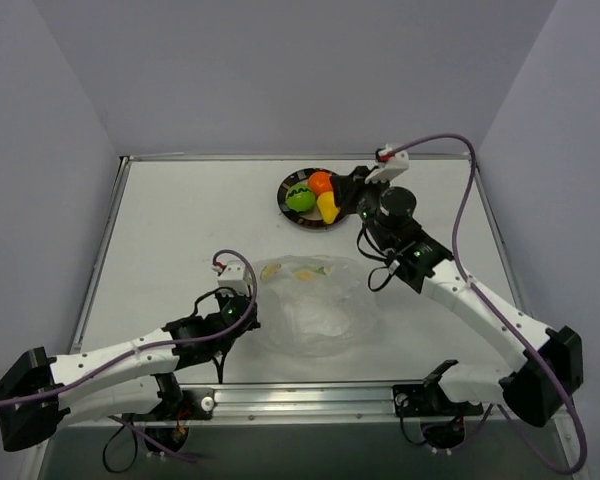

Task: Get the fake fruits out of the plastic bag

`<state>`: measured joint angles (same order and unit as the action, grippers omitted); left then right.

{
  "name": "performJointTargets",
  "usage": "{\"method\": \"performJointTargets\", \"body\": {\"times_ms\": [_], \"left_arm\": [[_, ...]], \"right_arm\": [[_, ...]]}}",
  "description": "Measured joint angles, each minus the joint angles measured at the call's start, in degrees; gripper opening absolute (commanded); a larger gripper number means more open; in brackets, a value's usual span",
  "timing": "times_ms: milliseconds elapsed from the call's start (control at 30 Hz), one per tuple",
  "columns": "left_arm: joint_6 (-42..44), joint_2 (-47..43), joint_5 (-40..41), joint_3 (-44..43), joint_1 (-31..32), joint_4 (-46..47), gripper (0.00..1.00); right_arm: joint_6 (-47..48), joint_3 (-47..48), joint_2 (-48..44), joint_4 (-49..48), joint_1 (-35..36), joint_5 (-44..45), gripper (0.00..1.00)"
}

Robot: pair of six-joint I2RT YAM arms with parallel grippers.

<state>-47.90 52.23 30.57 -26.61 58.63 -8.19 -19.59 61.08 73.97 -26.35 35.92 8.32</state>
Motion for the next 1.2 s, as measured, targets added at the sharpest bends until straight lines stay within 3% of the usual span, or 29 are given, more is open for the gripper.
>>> {"method": "performJointTargets", "body": {"times_ms": [100, 233, 267, 300, 367, 400, 433, 467, 500, 567, 800, 1000, 1200], "left_arm": [[0.79, 3.17, -1.27, -0.59, 0.0, 2.19, 0.02], [0.7, 0.17, -0.98, -0.59, -0.11, 2.45, 0.05], [0.66, -1.01, -0.83, -0.59, -0.15, 2.32, 0.12], [0.57, -2.21, -0.61, -0.59, -0.15, 2.05, 0.31], [0.55, -4.52, -0.22, -0.61, -0.17, 0.98, 0.54], [0.66, -5.57, 0.0, -0.66, -0.2, 0.33, 0.65], [0.92, -6.6, 0.42, -0.79, -0.2, -0.46, 0.86], [1.49, -7.63, 0.72, -1.11, -0.2, -1.88, 0.96], [1.97, -8.66, 1.09, -1.7, -0.2, -3.34, 0.94], [3.32, -10.84, 2.23, -4.02, -0.2, -6.56, 0.94], [10.19, -18.05, 7.76, -17.51, -0.2, -15.98, 0.94], [14.53, -22.71, 10.45, -23.74, -0.24, -22.18, 0.94], [19.58, -22.49, 10.34, -27.78, -0.24, -25.44, 0.94]], "right_arm": [[-1.18, -5.53, -7.06, 1.49, 0.96, 1.7, 0.22], [-2.64, -12.46, -14.1, 5.16, 1.29, 4.26, 0.32], [-3.04, -13.77, -15.39, 6.12, 1.29, 4.87, 0.39], [-3.48, -14.82, -16.41, 7.06, 1.29, 5.4, 0.44], [-4.13, -16.59, -18.27, 8.57, 1.29, 6.19, 0.52], [-4.39, -17.14, -19.1, 9.38, 1.29, 6.49, 0.61], [-4.72, -17.35, -19.78, 10.14, 1.29, 6.8, 0.69], [-4.81, -17.4, -20.44, 10.8, 1.29, 7.08, 0.76], [-5.09, -17.38, -21.16, 11.28, 1.29, 7.54, 0.9], [-5.64, -17.4, -23.19, 12.22, 1.29, 8.7, 1.0], [-7.02, -17.55, -35.54, 17.14, 1.29, 17.05, 1.0], [-7.54, -20.17, -47.93, 19.87, 1.29, 23.5, 1.0], [-7.58, -21.57, -51.08, 23.65, 1.29, 27.67, 1.0]]}}
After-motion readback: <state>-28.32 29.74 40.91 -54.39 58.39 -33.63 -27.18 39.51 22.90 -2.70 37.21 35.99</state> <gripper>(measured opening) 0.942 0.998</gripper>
